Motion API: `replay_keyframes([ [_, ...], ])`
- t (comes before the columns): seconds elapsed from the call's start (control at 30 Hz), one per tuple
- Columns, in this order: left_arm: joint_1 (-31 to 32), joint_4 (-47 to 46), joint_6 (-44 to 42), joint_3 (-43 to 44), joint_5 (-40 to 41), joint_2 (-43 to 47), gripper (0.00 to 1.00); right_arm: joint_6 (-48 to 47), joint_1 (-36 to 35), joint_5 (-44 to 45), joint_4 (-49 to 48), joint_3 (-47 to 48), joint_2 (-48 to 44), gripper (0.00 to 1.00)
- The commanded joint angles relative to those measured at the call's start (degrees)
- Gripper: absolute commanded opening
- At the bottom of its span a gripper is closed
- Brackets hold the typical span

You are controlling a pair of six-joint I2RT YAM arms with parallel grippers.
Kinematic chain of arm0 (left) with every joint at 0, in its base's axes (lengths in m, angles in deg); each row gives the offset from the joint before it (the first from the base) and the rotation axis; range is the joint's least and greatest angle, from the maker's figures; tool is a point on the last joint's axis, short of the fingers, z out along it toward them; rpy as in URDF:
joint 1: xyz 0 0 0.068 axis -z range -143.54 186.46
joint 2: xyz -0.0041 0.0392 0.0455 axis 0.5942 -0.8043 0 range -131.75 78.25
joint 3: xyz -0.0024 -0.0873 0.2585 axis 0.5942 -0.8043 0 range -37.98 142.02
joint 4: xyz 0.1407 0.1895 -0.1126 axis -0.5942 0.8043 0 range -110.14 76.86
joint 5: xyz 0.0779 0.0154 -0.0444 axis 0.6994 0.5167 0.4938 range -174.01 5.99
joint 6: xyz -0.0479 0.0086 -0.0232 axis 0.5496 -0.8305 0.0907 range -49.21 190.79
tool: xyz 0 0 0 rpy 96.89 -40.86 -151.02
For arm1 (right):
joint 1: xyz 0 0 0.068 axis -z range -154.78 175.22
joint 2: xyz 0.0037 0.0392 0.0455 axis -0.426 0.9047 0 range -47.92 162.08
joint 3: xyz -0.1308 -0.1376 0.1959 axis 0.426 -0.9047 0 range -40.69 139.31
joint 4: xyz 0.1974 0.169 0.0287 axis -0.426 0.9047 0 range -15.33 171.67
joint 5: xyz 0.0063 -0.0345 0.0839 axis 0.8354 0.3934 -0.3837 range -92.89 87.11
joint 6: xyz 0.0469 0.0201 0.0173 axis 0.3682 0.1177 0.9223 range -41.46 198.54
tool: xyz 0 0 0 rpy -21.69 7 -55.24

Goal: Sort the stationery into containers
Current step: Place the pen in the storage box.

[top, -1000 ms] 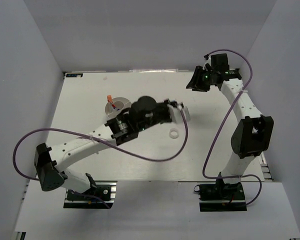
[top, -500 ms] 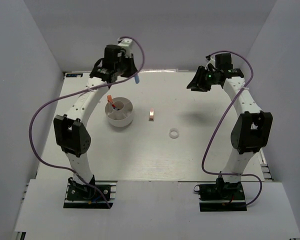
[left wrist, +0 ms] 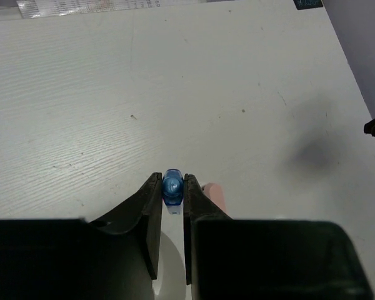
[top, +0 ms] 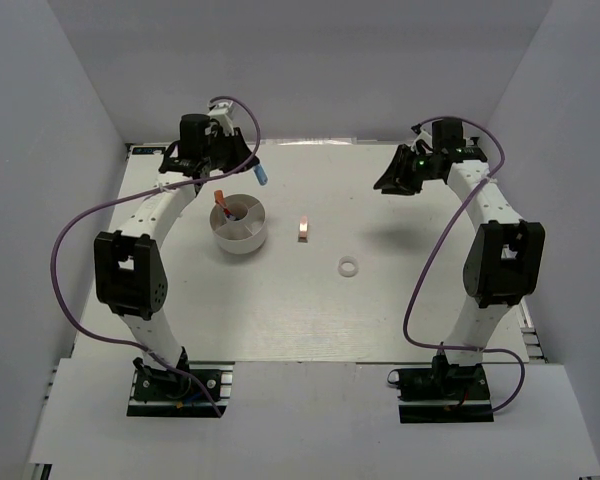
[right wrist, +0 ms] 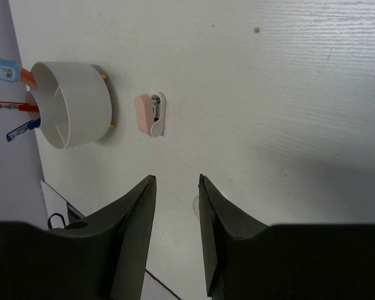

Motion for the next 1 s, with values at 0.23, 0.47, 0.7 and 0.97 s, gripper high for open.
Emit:
replay_keyframes([
  [0.23,-0.8,3.5,-2.1,2.1,8.2,3.3,0.0,-0.5,0.3,-3.4,-2.3,-1.9,-1.0,0.39],
  [0.47,-0.8,7.4,-3.6,3.2,8.2,3.2,0.0,0.0,0.2,-5.0,-3.2,-3.2,-1.0,0.39],
  [0.7,-0.8,8.9,-4.2,2.1,10.1,2.9,0.0,-0.2,0.2,-6.3,-3.5,-3.9,-1.1,0.39],
  [0.97,-0.8,9.5,-4.4,0.8,11.5,3.2,0.0,-0.2,0.2,-7.5,-3.6,-4.6,-0.7,0.42],
])
